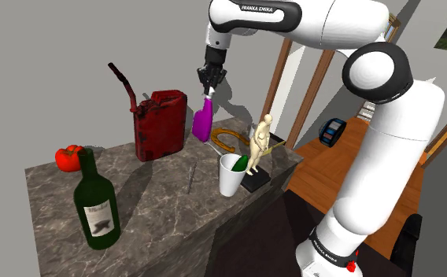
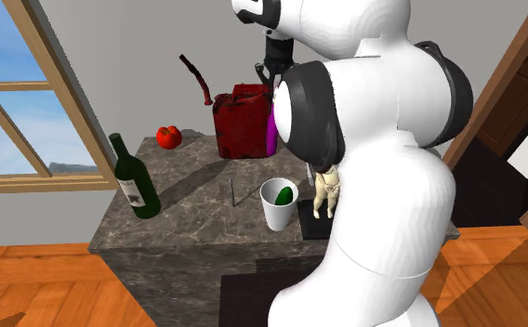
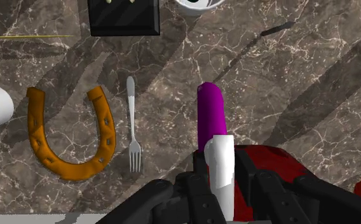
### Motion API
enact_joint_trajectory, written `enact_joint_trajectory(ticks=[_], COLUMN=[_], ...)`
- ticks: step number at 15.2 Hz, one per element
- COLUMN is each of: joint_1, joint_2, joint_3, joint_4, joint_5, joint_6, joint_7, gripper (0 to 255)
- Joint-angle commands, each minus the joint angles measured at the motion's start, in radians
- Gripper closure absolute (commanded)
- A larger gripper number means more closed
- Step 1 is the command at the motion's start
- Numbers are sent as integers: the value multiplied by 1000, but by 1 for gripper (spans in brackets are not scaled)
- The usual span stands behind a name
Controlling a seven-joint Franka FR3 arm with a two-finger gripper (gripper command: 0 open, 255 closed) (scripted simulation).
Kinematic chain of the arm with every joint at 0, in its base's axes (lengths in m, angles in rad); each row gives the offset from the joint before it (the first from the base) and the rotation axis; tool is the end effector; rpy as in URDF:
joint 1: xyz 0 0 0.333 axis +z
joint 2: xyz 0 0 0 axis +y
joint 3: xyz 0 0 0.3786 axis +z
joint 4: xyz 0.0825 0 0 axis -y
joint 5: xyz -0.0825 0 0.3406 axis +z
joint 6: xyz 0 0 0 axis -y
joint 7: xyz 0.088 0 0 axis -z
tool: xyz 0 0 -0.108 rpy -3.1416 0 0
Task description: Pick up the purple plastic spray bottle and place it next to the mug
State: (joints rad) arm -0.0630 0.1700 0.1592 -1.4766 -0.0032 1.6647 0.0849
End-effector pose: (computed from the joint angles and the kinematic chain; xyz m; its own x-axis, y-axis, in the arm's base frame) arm 0.5788 0.0458 0.6434 0.9998 0.0088 0.0181 0.0093 -0.9996 -0.0253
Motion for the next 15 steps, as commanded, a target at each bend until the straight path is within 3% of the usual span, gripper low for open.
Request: enact_joint_trajectory(ticks=[1, 15], joint_1=[-30, -212], joint_2=[-29, -54], joint_3=[-19, -159], joint_4=[-45, -74], joint_5=[9, 33], joint_6=[16, 12], joint_7=[-50, -373], gripper=[255, 255])
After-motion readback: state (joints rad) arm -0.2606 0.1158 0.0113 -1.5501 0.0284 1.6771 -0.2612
